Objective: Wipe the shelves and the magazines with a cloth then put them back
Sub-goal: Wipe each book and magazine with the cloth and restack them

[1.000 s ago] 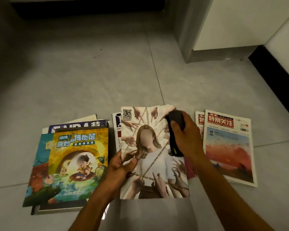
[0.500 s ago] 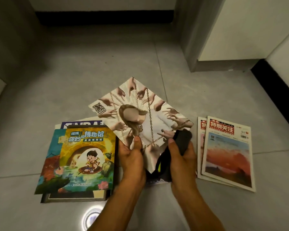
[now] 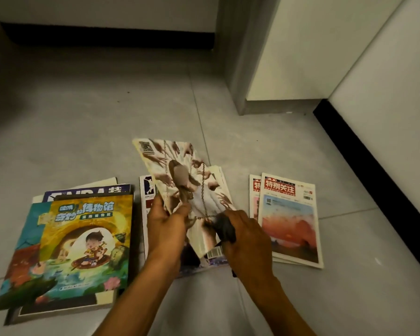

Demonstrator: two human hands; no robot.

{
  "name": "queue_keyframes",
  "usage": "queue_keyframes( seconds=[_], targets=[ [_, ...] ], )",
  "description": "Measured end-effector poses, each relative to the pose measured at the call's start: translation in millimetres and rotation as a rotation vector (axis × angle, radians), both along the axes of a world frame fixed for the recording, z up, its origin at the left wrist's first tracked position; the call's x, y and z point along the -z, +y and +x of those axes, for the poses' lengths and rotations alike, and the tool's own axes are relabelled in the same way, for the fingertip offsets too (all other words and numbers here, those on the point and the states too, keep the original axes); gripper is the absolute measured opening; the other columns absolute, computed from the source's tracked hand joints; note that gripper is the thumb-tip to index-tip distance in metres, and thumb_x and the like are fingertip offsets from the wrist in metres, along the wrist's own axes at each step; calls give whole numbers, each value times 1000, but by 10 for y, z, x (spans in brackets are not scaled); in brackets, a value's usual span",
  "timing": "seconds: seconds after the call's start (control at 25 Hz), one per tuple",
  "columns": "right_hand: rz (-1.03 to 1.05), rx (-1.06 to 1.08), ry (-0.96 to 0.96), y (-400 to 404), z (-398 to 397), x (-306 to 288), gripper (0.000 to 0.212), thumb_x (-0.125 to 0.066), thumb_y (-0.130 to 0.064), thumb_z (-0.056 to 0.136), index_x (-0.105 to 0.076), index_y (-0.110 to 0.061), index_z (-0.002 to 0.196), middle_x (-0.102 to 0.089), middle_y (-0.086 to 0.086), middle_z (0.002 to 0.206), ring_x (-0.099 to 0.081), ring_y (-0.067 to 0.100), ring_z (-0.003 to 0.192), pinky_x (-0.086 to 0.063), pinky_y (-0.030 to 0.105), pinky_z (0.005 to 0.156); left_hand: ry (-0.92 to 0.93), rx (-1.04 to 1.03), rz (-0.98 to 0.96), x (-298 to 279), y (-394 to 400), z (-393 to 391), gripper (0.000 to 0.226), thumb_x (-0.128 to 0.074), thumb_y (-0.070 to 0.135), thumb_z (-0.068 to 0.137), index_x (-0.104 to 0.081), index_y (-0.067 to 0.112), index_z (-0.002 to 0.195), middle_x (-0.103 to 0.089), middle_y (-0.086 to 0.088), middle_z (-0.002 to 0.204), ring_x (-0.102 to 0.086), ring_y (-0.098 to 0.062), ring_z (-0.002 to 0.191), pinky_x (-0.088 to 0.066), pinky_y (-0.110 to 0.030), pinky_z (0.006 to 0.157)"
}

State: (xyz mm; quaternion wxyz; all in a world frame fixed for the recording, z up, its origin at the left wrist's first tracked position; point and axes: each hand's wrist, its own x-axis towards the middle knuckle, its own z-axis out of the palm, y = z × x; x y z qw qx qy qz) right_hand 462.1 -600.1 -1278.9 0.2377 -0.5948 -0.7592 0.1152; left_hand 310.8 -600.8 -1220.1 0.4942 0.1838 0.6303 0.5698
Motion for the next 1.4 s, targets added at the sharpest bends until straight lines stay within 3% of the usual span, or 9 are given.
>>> queue_keyframes(
  seconds=[0.16,0.28,0.44,0.72,0.84,0.96,1.16,1.28,1.4],
  targets=[
    [-110,327,725,-21,255,-186,23,-71,-17,85,-62,-37,92,-67,-25,84,-62,-7,89,-49,12,77,-27,394,92,-232,-10,77,21,-44,39,96,-52,38,116,-74,-8,86,-67,-29,62,-54,-32,54],
    [-314,604,1306,29,672,-75,29,-72,-25,82,-66,-25,110,-72,-6,105,-67,20,100,-53,42,87,55,375,-11,-77,-23,-23,21,-41,41,98,-54,35,113,-73,-10,81,-64,-28,57,-51,-32,54],
    [-411,801,1618,89,1263,303,37,-65,-19,88,-62,-20,125,-67,8,121,-63,32,110,-46,55,96,124,280,-172,203,-140,-164,23,-43,34,99,-58,21,111,-73,-9,78,-64,-24,58,-51,-31,55],
    [-666,1207,1345,58,1379,609,49,-77,-21,77,-60,-8,121,-64,13,116,-60,32,103,-49,44,89,269,324,-287,504,-206,-196,6,-53,27,96,-59,28,99,-71,-8,80,-64,-24,64,-54,-35,58],
    [-756,1169,1262,-250,1199,349,52,-76,-18,77,-57,-7,124,-64,16,110,-61,33,94,-49,42,84,527,355,-376,786,-235,-319,4,-56,31,92,-56,30,96,-69,-2,92,-66,-22,75,-59,-42,67],
    [-889,1219,924,-639,883,248,69,-81,-19,72,-44,-5,130,-58,21,120,-58,38,102,-46,46,95,771,464,-480,1007,-297,-404,22,-55,37,90,-51,27,110,-64,-2,109,-63,-20,89,-56,-37,76],
    [-890,705,741,-489,290,-35,43,-76,-27,79,-47,-23,110,-56,2,97,-55,22,86,-45,38,81,783,472,-489,1114,-450,-350,40,-72,38,81,-52,19,110,-65,-1,109,-64,-19,95,-51,-23,68],
    [-574,315,583,-181,33,-170,35,-77,-34,76,-48,-33,96,-53,-9,100,-56,9,88,-48,26,74,755,400,-469,1065,-442,-353,32,-72,26,83,-54,18,108,-66,-1,109,-64,-19,96,-40,-11,57],
    [-246,94,344,213,-180,-36,36,-74,-40,79,-57,-25,108,-50,-9,109,-52,6,93,-45,20,76,825,374,-409,1075,-443,-373,17,-64,30,90,-55,21,101,-68,-1,103,-65,-17,89,-53,-22,68]
  ],
)
